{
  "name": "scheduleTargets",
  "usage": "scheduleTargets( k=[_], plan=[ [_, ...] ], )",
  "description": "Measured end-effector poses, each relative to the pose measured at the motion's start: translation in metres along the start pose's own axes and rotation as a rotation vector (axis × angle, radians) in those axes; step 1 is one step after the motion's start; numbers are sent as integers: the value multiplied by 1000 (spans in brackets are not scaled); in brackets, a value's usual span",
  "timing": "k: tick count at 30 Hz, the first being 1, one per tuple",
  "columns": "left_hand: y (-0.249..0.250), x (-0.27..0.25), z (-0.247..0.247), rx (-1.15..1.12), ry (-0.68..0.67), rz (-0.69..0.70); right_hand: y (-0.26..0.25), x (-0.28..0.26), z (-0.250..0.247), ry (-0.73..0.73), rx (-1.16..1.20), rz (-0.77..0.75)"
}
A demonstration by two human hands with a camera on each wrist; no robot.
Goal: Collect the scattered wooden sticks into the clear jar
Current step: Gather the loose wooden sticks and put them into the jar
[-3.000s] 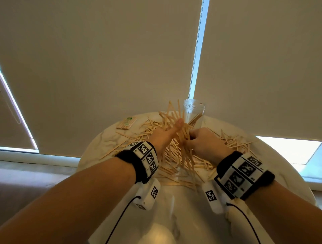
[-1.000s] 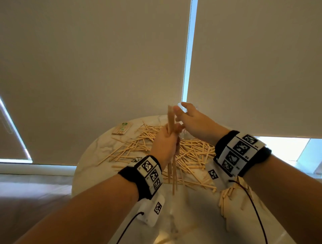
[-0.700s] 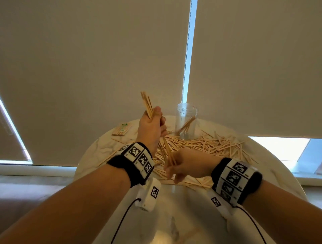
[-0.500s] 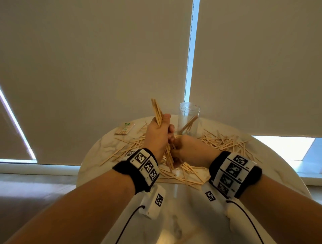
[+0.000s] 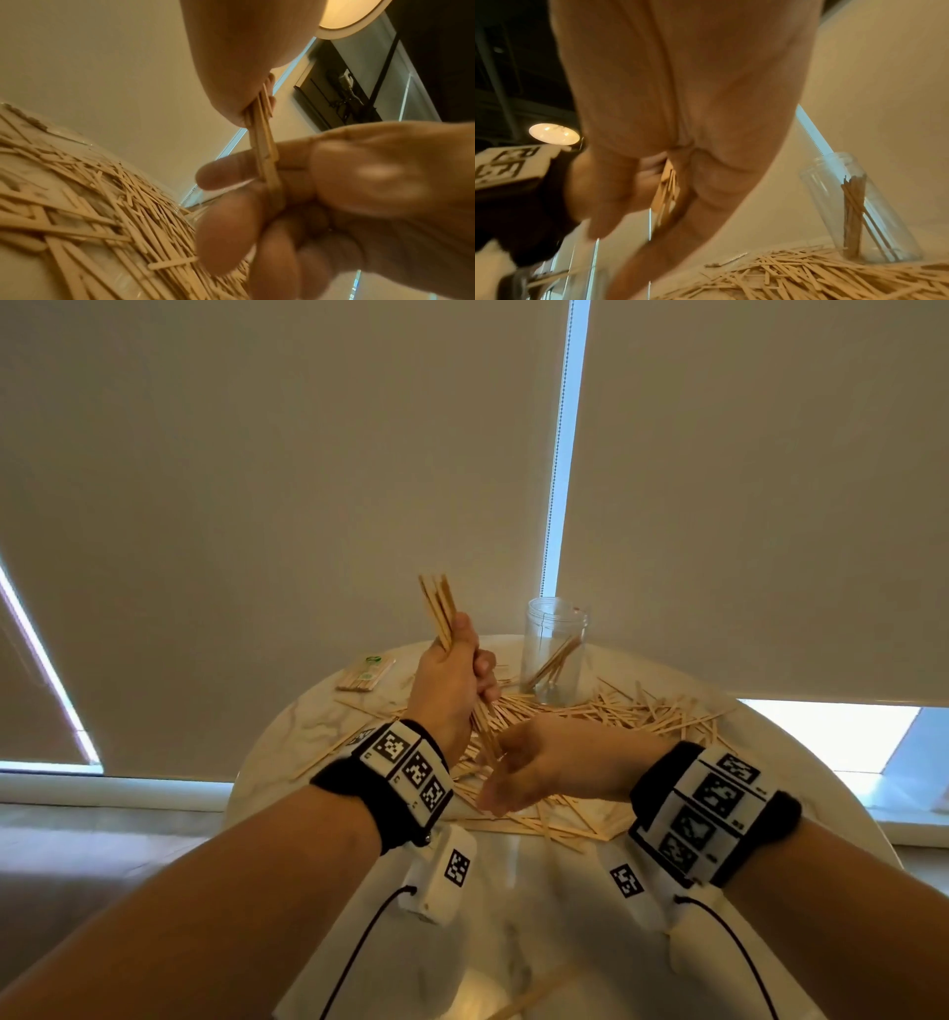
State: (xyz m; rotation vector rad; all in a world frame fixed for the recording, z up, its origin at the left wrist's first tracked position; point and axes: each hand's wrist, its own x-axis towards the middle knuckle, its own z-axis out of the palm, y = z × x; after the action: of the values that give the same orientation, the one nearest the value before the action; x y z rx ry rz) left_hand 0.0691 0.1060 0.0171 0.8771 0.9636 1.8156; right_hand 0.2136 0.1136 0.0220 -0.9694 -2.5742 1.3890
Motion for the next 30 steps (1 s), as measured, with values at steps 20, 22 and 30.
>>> scheduleTargets(
  k=[20, 22, 30],
  plan=[
    [-21, -25, 2, 1047, -456, -27, -12, 15, -26, 467, -791, 157],
    [-18, -22, 0, 1137, -483, 2, -3, 18, -26, 510, -804, 137],
    [-18, -21, 6, 1065, -435, -79, 7, 23, -27, 647, -856, 40]
  ],
)
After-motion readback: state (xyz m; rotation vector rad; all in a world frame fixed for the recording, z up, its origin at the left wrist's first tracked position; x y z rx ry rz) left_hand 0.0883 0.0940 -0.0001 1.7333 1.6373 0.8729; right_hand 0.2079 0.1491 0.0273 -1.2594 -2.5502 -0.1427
